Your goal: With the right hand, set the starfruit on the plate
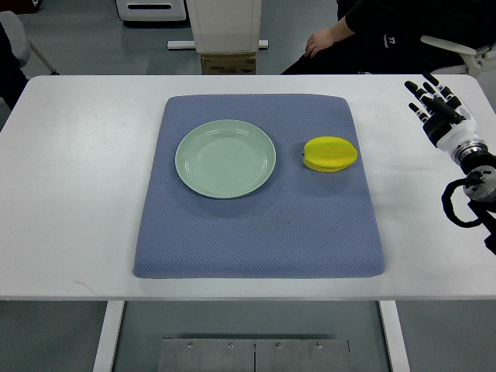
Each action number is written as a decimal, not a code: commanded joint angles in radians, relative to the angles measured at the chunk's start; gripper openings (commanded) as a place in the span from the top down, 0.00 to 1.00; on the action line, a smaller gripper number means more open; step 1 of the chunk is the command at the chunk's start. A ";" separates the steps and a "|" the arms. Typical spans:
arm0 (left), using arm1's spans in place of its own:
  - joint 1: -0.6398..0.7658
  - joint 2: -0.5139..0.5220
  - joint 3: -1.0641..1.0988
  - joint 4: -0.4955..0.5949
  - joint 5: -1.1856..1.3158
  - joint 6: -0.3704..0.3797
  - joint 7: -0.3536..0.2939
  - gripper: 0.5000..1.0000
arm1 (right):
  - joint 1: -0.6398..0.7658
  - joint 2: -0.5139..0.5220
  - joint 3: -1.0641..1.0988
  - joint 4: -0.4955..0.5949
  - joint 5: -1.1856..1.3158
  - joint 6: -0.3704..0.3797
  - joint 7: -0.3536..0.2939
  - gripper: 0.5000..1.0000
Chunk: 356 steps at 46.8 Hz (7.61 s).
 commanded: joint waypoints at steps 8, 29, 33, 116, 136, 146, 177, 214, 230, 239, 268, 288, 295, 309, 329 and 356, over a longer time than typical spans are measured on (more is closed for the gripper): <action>0.009 0.000 0.005 -0.001 0.000 0.001 0.001 0.00 | 0.000 -0.002 0.000 0.000 -0.002 0.000 0.000 0.00; 0.009 0.000 0.003 -0.001 0.000 0.000 0.001 0.00 | 0.002 -0.012 0.000 0.000 -0.002 0.002 0.000 0.00; 0.009 0.000 0.003 -0.001 0.000 0.000 0.001 0.00 | 0.003 -0.012 0.000 -0.002 -0.002 0.002 0.000 0.00; 0.009 0.000 0.003 -0.001 0.001 0.000 0.001 0.00 | 0.097 -0.039 -0.077 -0.003 -0.009 0.040 -0.152 0.00; 0.009 0.000 0.003 -0.001 0.001 0.000 0.001 0.00 | 0.103 -0.043 -0.086 -0.014 -0.011 0.026 -0.168 0.00; 0.009 0.000 0.003 -0.001 0.000 -0.002 0.001 0.00 | 0.127 -0.034 -0.086 -0.040 -0.011 0.029 -0.230 0.00; 0.009 0.000 0.003 -0.001 0.000 -0.002 0.001 0.00 | 0.117 -0.022 -0.159 0.076 -0.067 0.055 -0.047 0.00; 0.009 0.000 0.003 -0.001 0.000 -0.002 0.001 0.00 | 0.140 -0.169 -0.633 0.380 -0.561 -0.216 0.158 0.01; 0.009 0.000 0.003 -0.001 0.000 0.000 0.001 0.00 | 0.201 -0.135 -0.784 0.379 -0.565 -0.327 0.158 0.04; 0.009 0.000 0.003 -0.001 0.000 -0.002 0.001 0.00 | 0.198 -0.118 -0.793 0.376 -0.566 -0.327 0.151 0.08; 0.009 0.000 0.003 -0.001 0.000 -0.002 0.001 0.00 | 0.212 -0.080 -0.850 0.330 -0.565 -0.342 0.131 0.53; 0.009 0.000 0.003 -0.001 0.000 -0.002 0.001 0.00 | 0.255 -0.066 -0.896 0.337 -0.526 -0.339 0.129 1.00; 0.009 0.000 0.003 -0.001 0.000 0.000 0.001 0.00 | 0.256 -0.066 -0.893 0.342 -0.505 -0.337 0.131 1.00; 0.009 0.000 0.003 -0.001 0.000 0.000 0.001 0.00 | 0.270 -0.071 -0.854 0.345 -0.494 -0.316 0.137 1.00; 0.009 0.000 0.003 -0.001 0.000 0.000 0.001 0.00 | 0.344 -0.111 -0.793 0.345 -0.483 -0.206 0.117 1.00; 0.009 0.000 0.003 -0.001 0.000 -0.002 0.001 0.00 | 0.370 0.102 -0.795 0.327 -0.451 -0.204 0.059 1.00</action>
